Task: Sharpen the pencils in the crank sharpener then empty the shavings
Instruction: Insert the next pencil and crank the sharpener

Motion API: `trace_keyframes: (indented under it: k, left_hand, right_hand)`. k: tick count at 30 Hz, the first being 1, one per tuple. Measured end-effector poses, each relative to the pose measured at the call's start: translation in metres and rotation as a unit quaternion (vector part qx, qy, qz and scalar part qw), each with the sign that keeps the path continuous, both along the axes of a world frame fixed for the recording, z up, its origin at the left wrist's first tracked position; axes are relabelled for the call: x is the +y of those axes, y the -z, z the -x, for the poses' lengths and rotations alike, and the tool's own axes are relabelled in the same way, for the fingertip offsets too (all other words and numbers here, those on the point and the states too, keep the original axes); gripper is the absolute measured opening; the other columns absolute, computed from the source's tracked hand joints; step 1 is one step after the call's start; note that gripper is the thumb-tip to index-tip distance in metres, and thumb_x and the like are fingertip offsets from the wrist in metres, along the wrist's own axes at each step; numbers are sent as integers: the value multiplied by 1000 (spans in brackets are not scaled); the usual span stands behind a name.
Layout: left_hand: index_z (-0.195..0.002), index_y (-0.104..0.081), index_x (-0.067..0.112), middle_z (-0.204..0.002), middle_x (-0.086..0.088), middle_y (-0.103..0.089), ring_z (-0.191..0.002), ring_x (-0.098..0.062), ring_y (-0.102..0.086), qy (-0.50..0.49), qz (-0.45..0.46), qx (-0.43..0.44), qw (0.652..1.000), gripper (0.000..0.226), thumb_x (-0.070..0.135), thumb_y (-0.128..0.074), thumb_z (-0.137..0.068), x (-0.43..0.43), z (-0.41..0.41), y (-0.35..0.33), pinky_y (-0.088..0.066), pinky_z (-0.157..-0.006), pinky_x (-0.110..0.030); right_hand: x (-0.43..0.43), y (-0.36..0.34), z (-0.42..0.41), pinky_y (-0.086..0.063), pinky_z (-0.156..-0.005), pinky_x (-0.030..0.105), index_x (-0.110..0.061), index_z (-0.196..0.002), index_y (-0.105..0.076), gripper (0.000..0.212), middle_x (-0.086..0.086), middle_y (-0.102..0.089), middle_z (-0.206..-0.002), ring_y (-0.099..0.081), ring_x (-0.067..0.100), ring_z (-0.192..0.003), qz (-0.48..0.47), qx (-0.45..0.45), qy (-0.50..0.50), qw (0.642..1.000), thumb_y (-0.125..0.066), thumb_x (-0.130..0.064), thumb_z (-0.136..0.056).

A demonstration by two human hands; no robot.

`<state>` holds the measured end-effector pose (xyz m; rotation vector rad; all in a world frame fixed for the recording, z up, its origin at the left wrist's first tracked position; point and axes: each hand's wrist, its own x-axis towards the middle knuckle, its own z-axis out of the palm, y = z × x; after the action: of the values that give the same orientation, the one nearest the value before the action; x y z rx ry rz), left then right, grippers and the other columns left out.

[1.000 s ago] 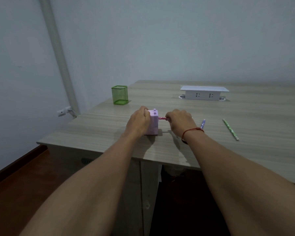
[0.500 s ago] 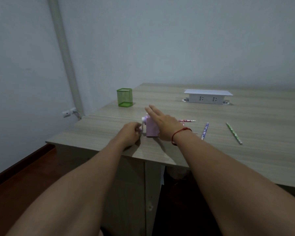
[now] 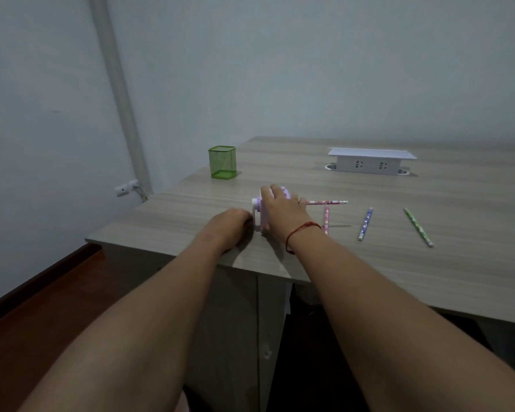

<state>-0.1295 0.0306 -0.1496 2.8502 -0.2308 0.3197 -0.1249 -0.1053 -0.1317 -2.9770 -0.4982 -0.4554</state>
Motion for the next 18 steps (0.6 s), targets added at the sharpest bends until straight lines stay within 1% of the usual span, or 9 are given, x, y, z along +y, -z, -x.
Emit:
trace_keyframes:
  k: [3, 6, 9, 11, 13, 16, 18]
  left_hand:
    - [-94, -64, 15, -93, -5, -67, -79, -20, -60, 14, -51, -21, 998, 16, 19, -50, -93, 2, 0, -4, -49, -73, -33]
    - [-100, -64, 13, -97, -6, -68, -85, -23, -63, 28, -125, -87, 988, 14, 18, -55, -91, 5, -4, -9, -52, -80, -36]
    - [-98, -64, 10, -97, -10, -69, -89, -31, -64, 34, -180, -135, 974, 16, 7, -51, -88, 5, -17, -27, -48, -75, -37]
    - [-96, -64, 8, -96, -12, -69, -89, -33, -65, 41, -176, -170, 969, 16, 3, -51, -88, 7, -24, -43, -46, -70, -37]
    - [-96, -63, 7, -96, -14, -70, -87, -34, -65, 62, -165, -204, 963, 14, 2, -51, -90, 10, -28, -53, -47, -69, -38]
    - [-99, -62, 5, -97, -15, -69, -86, -32, -66, 70, -134, -213, 965, 15, 1, -50, -91, 10, -19, -50, -53, -71, -40]
    - [-98, -61, 4, -95, -16, -68, -86, -33, -65, 66, -105, -218, 968, 16, -2, -48, -91, 7, -11, -46, -52, -71, -40]
  right_hand:
    - [-1, -1, 1, -32, -108, 57, -15, -139, -33, 67, 12, -35, -146, -44, 43, -125, 5, -3, -6, 1000, -69, -22, -83]
    - [-4, 2, 2, -30, -109, 56, -16, -142, -31, 74, 9, -35, -146, -46, 39, -125, 1, -14, -20, 1000, -71, -30, -81]
    - [-4, 4, 1, -34, -107, 54, -16, -142, -31, 75, 9, -37, -145, -51, 37, -121, 5, -38, -29, 999, -70, -35, -82]
    - [-2, 1, -1, -37, -105, 53, -14, -140, -32, 71, 10, -39, -143, -54, 37, -117, 18, -33, -24, 999, -68, -34, -83]
    - [1, -1, -4, -39, -104, 54, -12, -138, -34, 66, 12, -41, -141, -56, 37, -114, 27, -30, -7, 999, -66, -31, -85]
    - [7, -2, -3, -41, -101, 55, -11, -139, -32, 64, 15, -38, -143, -57, 39, -112, 48, -24, 13, 998, -65, -30, -87]
    - [7, -2, -3, -43, -100, 55, -12, -140, -30, 66, 17, -34, -146, -56, 39, -113, 63, -19, 20, 998, -65, -30, -88]
